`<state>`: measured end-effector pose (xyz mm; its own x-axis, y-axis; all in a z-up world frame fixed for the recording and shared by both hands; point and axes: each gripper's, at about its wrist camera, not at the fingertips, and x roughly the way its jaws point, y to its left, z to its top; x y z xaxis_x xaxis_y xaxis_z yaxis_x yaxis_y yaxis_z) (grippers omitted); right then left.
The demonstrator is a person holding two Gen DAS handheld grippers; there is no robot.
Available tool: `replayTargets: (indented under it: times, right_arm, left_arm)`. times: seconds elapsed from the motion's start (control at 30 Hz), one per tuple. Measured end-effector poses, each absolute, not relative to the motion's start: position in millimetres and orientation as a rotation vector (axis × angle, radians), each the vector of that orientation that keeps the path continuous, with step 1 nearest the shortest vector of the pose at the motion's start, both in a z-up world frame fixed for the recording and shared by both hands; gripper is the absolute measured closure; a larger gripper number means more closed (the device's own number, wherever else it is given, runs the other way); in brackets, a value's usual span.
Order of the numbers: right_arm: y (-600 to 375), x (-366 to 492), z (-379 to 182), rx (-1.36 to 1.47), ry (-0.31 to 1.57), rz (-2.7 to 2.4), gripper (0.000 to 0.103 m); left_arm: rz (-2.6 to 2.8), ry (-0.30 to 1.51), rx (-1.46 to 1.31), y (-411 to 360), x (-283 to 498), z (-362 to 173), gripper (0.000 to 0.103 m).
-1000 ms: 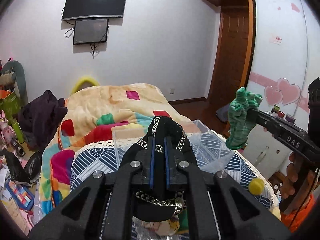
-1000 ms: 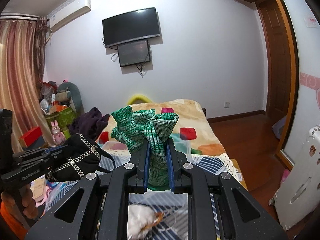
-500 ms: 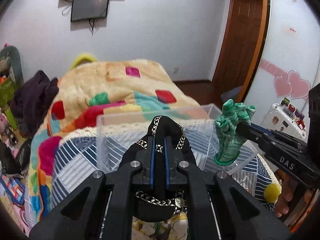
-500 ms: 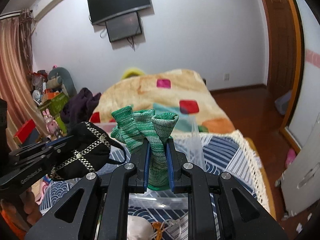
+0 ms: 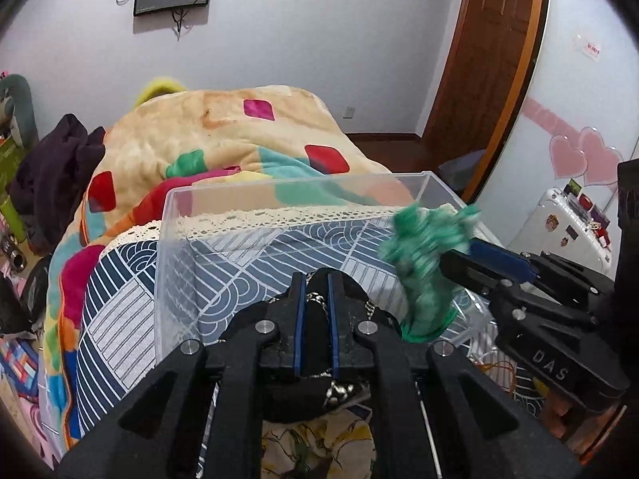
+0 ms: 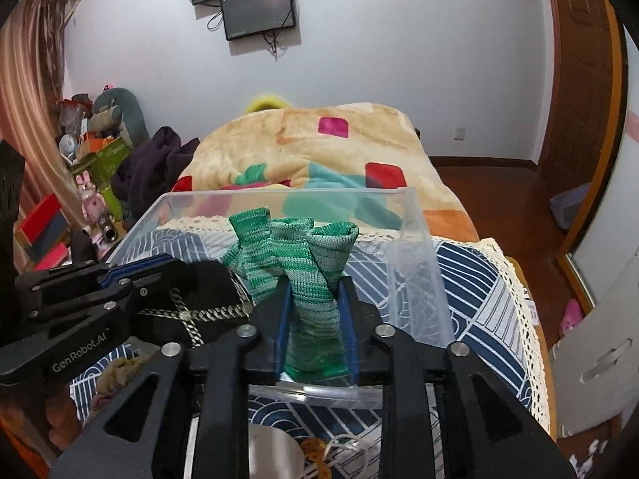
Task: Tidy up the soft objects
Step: 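Carry the glove and black bag over the clear box and open both tools, then grasp the yellow ball with the right tool while the left tool grasps the floral scrunchie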
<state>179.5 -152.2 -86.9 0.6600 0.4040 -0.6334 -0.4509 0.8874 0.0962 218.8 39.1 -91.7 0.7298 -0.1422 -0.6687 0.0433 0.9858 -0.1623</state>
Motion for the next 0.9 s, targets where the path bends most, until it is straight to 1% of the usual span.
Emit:
replayTargets:
  times: [0.03, 0.1, 0.13, 0.17, 0.2, 0.43, 0.5, 0.53, 0.57, 0.6, 0.63, 0.7, 0.9]
  right_arm:
    - [-153.1, 178.7, -85.9, -0.075, 0.694, 0.482, 0.073]
    - [-155.2, 175.5, -79.7, -0.081, 0.663, 0.468, 0.060]
    - [-156.8, 172.6, -75.5, -0.083, 0.642, 0.457, 0.057]
    - [-156.3, 173.4, -72.3, -0.082, 0.628, 0.454, 0.051]
    - [-157.3, 171.7, -69.0, -0.081, 0.615, 0.453, 0.047]
    - [-162.9, 158.3, -44.7, -0.073, 0.537, 0.458, 0.043]
    - [-165.8, 151.3, -37.5, -0.068, 0.507, 0.460, 0.036]
    - [-167.2, 147.9, -34.7, -0.066, 0.493, 0.461, 0.035]
    - [-169.4, 143.1, -31.4, -0.063, 0.477, 0.463, 0.032]
    - [-170.8, 139.7, -29.6, -0.063, 0.468, 0.464, 0.029]
    - [-172.7, 136.1, -28.1, -0.063, 0.457, 0.461, 0.028]
    - [-176.1, 127.7, -26.3, -0.065, 0.432, 0.453, 0.021]
    - [-185.6, 111.5, -37.9, -0.097, 0.430, 0.429, 0.020]
  left_arm:
    - [-0.108, 0.747, -0.145, 40.0, 217.9, -91.1, 0.093]
    - [-0.120, 0.740, -0.159, 41.6, 213.7, -88.0, 0.092]
    - [-0.126, 0.731, -0.165, 42.3, 210.0, -85.3, 0.091]
    - [-0.129, 0.723, -0.164, 42.3, 207.0, -82.8, 0.091]
    - [-0.130, 0.713, -0.161, 41.6, 204.3, -79.9, 0.089]
    - [-0.131, 0.626, -0.122, 40.6, 176.5, -49.8, 0.073]
    - [-0.135, 0.596, -0.117, 42.1, 166.3, -40.0, 0.062]
    - [-0.140, 0.582, -0.106, 42.1, 160.8, -35.4, 0.058]
    - [-0.141, 0.573, -0.097, 41.9, 157.1, -32.6, 0.051]
    - [-0.138, 0.560, -0.084, 41.4, 151.7, -29.5, 0.047]
    - [-0.138, 0.553, -0.076, 41.0, 146.9, -27.5, 0.045]
    - [-0.146, 0.557, -0.062, 39.3, 139.4, -27.0, 0.038]
    - [-0.154, 0.593, -0.048, 35.9, 119.6, -42.3, 0.030]
